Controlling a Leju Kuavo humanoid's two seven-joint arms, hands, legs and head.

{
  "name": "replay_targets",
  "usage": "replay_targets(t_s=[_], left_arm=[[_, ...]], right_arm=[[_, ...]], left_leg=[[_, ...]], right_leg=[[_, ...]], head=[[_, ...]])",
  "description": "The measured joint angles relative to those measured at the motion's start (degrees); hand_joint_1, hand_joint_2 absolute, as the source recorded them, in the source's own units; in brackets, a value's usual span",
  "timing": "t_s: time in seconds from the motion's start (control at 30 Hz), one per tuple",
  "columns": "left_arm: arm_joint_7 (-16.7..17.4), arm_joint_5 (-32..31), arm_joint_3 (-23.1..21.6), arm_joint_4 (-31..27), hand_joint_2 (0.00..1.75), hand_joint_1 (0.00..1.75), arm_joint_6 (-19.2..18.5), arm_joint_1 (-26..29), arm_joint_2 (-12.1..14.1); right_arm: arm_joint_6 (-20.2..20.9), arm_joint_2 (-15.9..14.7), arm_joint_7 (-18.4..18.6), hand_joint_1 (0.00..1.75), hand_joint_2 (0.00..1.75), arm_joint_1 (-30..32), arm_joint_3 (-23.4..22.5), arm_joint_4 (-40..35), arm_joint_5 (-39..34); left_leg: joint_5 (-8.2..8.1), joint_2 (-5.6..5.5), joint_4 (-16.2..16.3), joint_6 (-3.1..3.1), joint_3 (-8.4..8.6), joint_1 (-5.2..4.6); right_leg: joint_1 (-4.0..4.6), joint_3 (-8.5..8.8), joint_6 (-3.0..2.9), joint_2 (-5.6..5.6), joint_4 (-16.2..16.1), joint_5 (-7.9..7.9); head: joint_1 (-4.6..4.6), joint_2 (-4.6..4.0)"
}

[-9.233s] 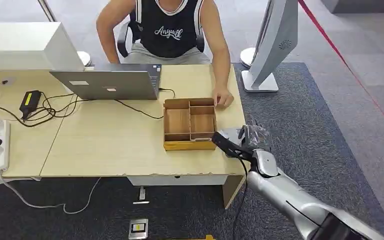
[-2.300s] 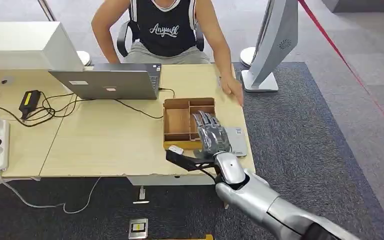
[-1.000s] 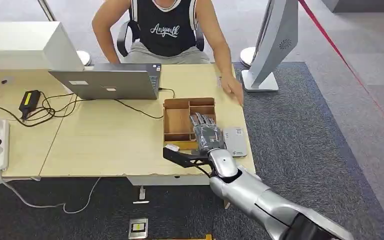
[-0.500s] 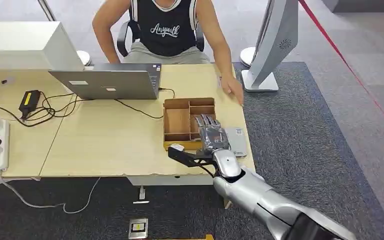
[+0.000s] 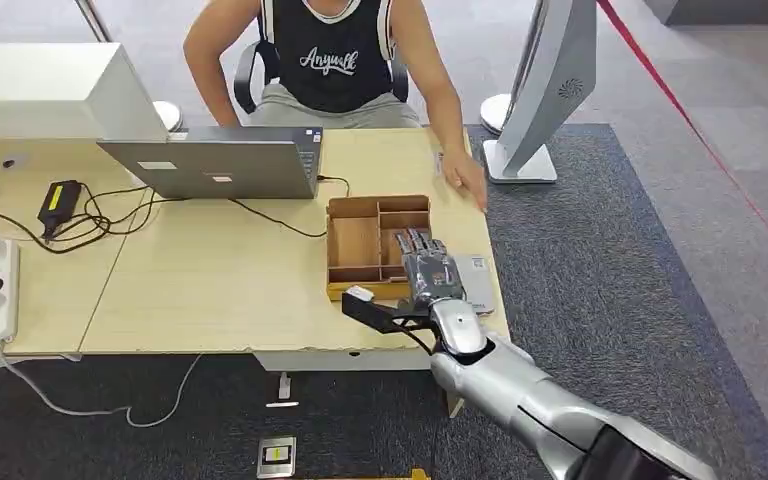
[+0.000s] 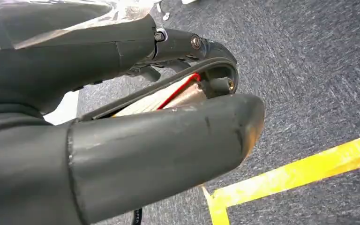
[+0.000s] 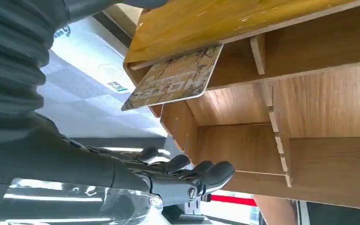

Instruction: Pass the card to the sensor for recognition and then transmit it.

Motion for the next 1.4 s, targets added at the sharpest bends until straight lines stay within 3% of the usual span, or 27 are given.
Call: replay_targets(t_s=[0.27, 0.3, 0.33, 1.4], left_arm=[[-0.18, 0.13, 0.00, 0.00, 0.00, 0.00, -0.02, 0.00, 0.00], [-0.20, 0.13, 0.00, 0.00, 0.00, 0.00, -0.02, -0.01, 0.00], [-0.20, 0.13, 0.00, 0.00, 0.00, 0.00, -0.02, -0.01, 0.00], [-0.42, 0.48, 0.00, 0.00, 0.00, 0.00, -0.04, 0.00, 0.00]], right_arm=[[-0.11, 0.48, -1.07, 0.00, 1.75, -0.01, 0.00, 0.13, -0.63], [-0.20, 0.55, -1.16, 0.24, 1.75, -0.01, 0.02, 0.22, -0.77], [-0.22, 0.59, -1.38, 1.75, 1.75, -0.01, 0.02, 0.33, -0.98], [0.50, 2.29, -2.84, 1.75, 1.75, -0.18, 0.46, 2.45, -4.15]], left_leg=[[0.00, 0.00, 0.00, 0.00, 0.00, 0.00], [0.00, 0.00, 0.00, 0.00, 0.00, 0.00], [0.00, 0.00, 0.00, 0.00, 0.00, 0.00], [0.00, 0.00, 0.00, 0.00, 0.01, 0.00]], right_leg=[[0.00, 0.00, 0.00, 0.00, 0.00, 0.00], [0.00, 0.00, 0.00, 0.00, 0.00, 0.00], [0.00, 0.00, 0.00, 0.00, 0.00, 0.00], [0.00, 0.00, 0.00, 0.00, 0.00, 0.00]], head=[[0.00, 0.00], [0.00, 0.00], [-0.02, 0.02], [0.00, 0.00]])
